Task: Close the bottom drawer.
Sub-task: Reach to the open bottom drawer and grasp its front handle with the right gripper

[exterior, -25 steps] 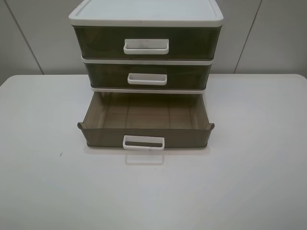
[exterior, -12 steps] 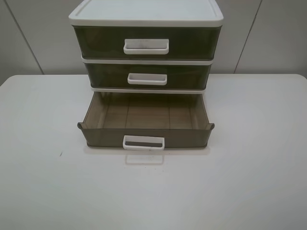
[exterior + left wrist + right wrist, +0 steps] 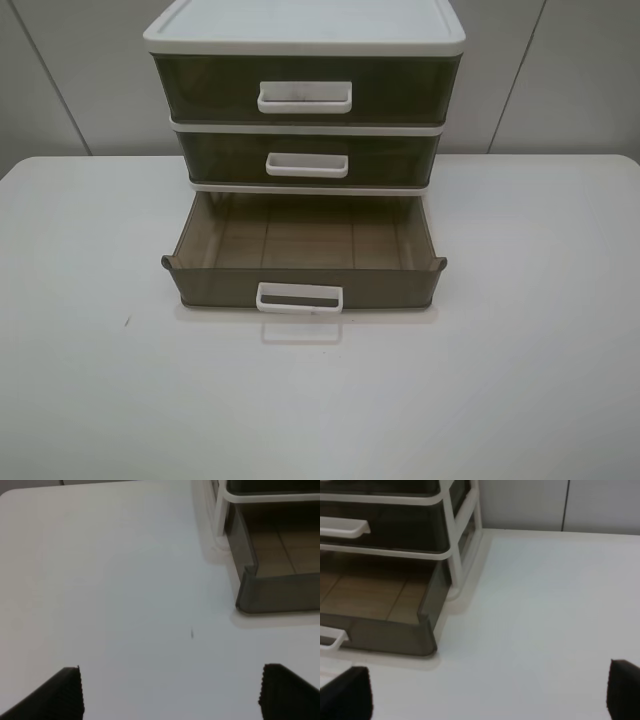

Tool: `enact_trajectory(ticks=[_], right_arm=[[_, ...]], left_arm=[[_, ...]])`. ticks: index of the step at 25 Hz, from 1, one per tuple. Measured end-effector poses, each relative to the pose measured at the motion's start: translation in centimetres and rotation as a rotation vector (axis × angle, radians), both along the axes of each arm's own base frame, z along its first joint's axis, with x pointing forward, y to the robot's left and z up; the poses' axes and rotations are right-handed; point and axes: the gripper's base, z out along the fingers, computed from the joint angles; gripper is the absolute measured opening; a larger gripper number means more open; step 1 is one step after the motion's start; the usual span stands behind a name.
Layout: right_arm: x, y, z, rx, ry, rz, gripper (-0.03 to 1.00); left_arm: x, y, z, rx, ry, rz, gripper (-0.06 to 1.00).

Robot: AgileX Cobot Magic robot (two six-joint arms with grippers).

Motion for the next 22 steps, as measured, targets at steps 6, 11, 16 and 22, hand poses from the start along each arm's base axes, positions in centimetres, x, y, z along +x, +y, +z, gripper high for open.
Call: enact_trajectory(ticks=[6,11,16,22], right_arm=[[4.5,1.3,2.1,-0.060,0.208,0.117,0.82],[7.8,2.6,3.5,-0.068,0.277,0.144,0.82],[13.7,5.7,2.6,0.076,0.288,0.176,0.82],[17.4,12.1,0.3,0.135,0.257,0.357,0.82]], left_arm=[[0.0,0.0,0.0,0.000,0.000,0.000,0.72],[0.0,0.0,0.0,0.000,0.000,0.000,0.72],[0.0,0.0,0.0,0.000,0.000,0.000,0.72],[0.0,0.0,0.0,0.000,0.000,0.000,0.72]])
